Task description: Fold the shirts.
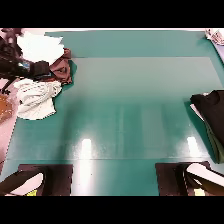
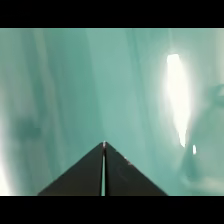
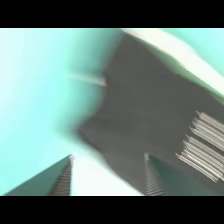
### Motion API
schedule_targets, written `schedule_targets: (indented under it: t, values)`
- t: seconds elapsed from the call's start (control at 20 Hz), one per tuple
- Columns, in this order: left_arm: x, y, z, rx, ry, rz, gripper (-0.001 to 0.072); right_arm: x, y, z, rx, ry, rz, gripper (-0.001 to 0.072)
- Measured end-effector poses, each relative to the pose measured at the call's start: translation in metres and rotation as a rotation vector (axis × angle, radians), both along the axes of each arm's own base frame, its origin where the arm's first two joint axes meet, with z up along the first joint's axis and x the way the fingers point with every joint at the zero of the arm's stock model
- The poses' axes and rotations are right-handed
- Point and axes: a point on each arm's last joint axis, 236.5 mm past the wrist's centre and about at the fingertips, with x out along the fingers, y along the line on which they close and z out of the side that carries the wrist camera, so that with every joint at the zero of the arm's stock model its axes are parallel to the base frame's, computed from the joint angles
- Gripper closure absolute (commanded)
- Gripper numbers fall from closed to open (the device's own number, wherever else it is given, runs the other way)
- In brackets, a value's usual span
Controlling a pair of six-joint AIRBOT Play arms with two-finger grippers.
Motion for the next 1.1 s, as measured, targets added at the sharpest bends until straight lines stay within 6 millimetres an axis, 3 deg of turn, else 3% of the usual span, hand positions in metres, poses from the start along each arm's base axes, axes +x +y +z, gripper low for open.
schedule_targets:
  t: [0.1, 0.15, 0.2, 0.3, 0.35, 0.45, 0.6, 0.7, 0.8, 0.95, 1.1]
  values:
    - [-0.014, 0.01, 0.023, 0.027, -0.118, 0.035, 0.0684, 0.034, 0.079, 0.029, -0.056, -0.139, 0.26, 0.0357]
    - [-0.026, 0.016, 0.03, 0.04, -0.172, 0.057, 0.0684, 0.039, 0.117, 0.033, -0.068, -0.183, 0.369, 0.0368]
    - [-0.04, 0.022, 0.032, 0.054, -0.207, 0.08, 0.0684, 0.04, 0.155, 0.033, -0.079, -0.221, 0.474, 0.0437]
    - [-0.071, 0.034, 0.024, 0.074, -0.257, 0.128, 0.0684, 0.031, 0.216, 0.019, -0.089, -0.271, 0.629, 0.0493]
    - [-0.087, 0.04, 0.016, 0.084, -0.279, 0.151, 0.0684, 0.023, 0.242, 0.007, -0.089, -0.293, 0.686, 0.0554]
    - [-0.115, 0.051, -0.005, 0.098, -0.315, 0.199, 0.0684, 0.002, 0.279, -0.026, -0.084, -0.312, 0.761, 0.0595]
    - [-0.146, 0.065, -0.05, 0.105, -0.313, 0.271, 0.0684, -0.034, 0.313, -0.083, -0.055, -0.294, 0.839, 0.0596]
    - [-0.16, 0.07, -0.086, 0.117, -0.253, 0.291, 0.0684, -0.058, 0.327, -0.118, -0.037, -0.274, 0.876, 0.0596]
    - [-0.168, 0.073, -0.108, 0.122, -0.211, 0.303, 0.0684, -0.079, 0.336, -0.142, -0.03, -0.267, 0.907, 0.0593]
    - [-0.175, 0.076, -0.124, 0.13, -0.178, 0.314, 0.0684, -0.1, 0.341, -0.16, -0.039, -0.294, 0.928, 0.0593]
    - [-0.177, 0.076, -0.131, 0.132, -0.163, 0.317, 0.0684, -0.113, 0.34, -0.162, -0.069, -0.355, 0.924, 0.0593]
